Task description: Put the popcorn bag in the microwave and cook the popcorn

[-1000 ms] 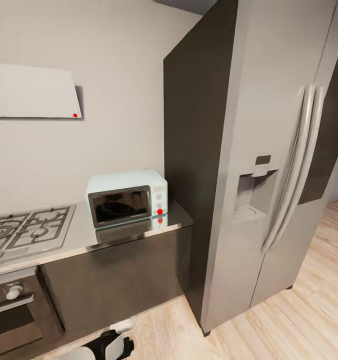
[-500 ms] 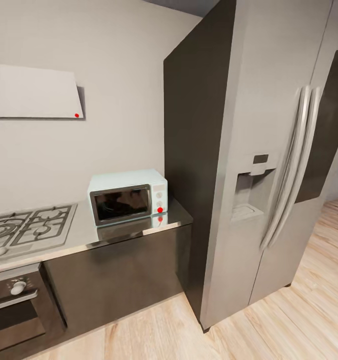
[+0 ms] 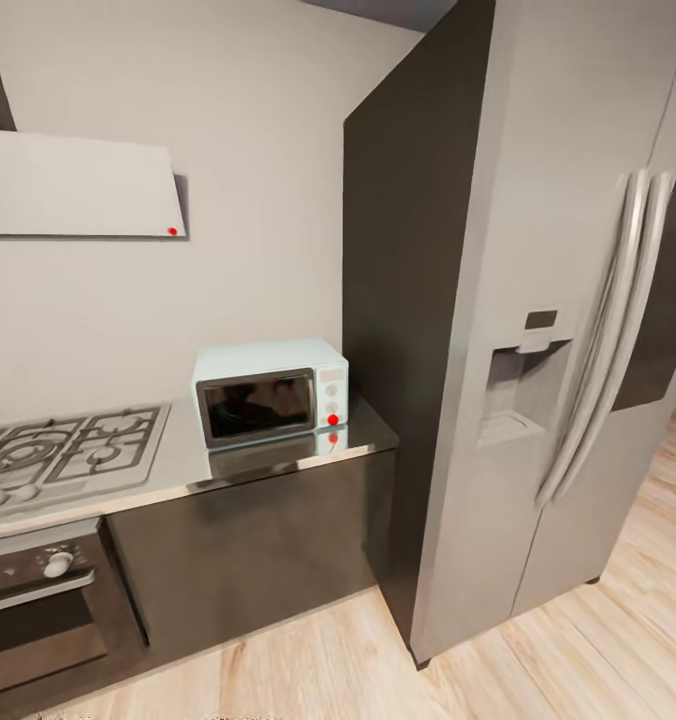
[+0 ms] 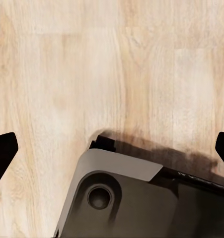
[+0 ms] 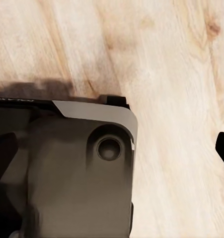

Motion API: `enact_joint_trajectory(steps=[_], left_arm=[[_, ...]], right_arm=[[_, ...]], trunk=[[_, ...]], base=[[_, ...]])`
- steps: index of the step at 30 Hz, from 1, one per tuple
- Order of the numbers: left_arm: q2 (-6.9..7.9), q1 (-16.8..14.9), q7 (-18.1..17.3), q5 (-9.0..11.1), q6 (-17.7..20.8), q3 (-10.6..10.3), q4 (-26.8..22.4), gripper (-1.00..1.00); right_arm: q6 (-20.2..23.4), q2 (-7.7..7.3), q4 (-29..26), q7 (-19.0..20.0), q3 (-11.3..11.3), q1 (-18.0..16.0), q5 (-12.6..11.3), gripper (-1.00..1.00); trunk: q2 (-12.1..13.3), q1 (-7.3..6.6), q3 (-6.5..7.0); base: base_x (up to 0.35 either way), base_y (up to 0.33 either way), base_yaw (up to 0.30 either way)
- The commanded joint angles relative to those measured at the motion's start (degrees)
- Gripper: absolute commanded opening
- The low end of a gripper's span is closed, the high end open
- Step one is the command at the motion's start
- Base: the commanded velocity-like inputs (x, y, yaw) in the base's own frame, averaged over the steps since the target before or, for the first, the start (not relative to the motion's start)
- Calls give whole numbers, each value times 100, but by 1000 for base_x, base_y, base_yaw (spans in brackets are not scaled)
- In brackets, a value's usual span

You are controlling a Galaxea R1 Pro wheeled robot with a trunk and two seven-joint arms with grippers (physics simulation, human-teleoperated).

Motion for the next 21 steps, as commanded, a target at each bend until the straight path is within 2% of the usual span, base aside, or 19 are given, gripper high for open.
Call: enact_joint_trajectory(steps=[1,12,18,21], left_arm=[[2,-4,15,19,-22,-52,-5,100],[24,-4,9,-1,-40,-61,-32,100],[-41,-4,-46,27,6,-30,-4,100],[-48,118,-9,46,27,-34,9,100]], right_arm=[[-26,-3,17,5,-47,-9,63,100],[-26,21,11,5,-40,-9,98,100],[-33,29,-2,5,-27,-9,132,100],[-202,24,-6,3,-19,-9,129,100]], trunk=[[-6,1,-8],[-6,1,-8],[-6,1,-8],[-6,1,-8]], base=[[0,0,270],[0,0,274],[0,0,281],[0,0,281]])
